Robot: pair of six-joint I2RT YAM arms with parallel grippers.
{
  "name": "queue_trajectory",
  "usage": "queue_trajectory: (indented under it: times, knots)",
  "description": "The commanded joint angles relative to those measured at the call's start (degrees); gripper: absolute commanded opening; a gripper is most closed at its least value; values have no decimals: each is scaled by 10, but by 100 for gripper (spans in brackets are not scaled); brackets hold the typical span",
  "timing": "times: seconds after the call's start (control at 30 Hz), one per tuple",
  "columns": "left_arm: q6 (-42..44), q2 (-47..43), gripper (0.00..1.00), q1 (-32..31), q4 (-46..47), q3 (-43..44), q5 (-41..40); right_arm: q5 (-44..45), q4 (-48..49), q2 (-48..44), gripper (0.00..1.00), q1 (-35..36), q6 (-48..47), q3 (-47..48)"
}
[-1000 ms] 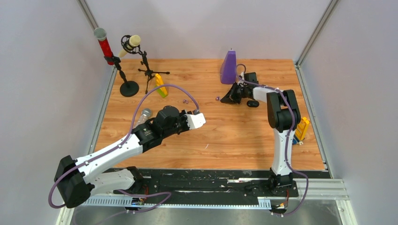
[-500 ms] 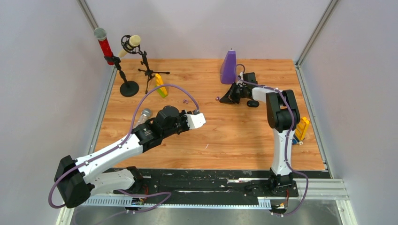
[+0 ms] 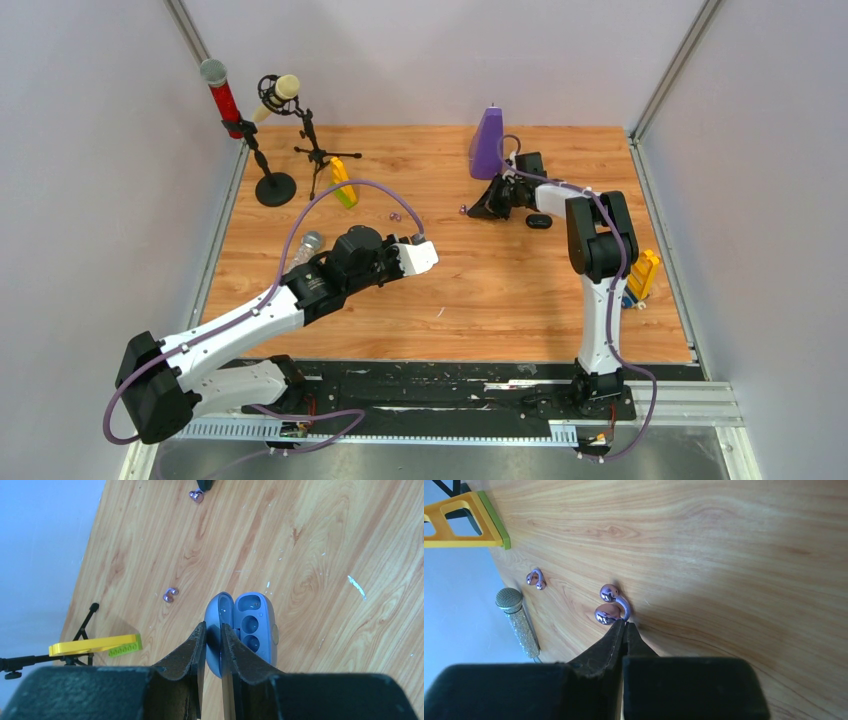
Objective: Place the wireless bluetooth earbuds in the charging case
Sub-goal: Pick up the earbud from the center of the board.
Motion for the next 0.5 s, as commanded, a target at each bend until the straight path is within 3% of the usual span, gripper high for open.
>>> queue_trajectory:
  times: [0.0, 0.33, 0.47]
  knots:
    - [5, -10, 23, -2, 29, 1, 0, 25, -5, 1, 0, 4, -16, 30]
    - [5, -9, 23, -2, 29, -1, -1, 28, -20, 14, 1, 4, -28, 54]
    - [6, -10, 23, -2, 27, 0, -1, 9, -20, 9, 8, 3, -26, 49]
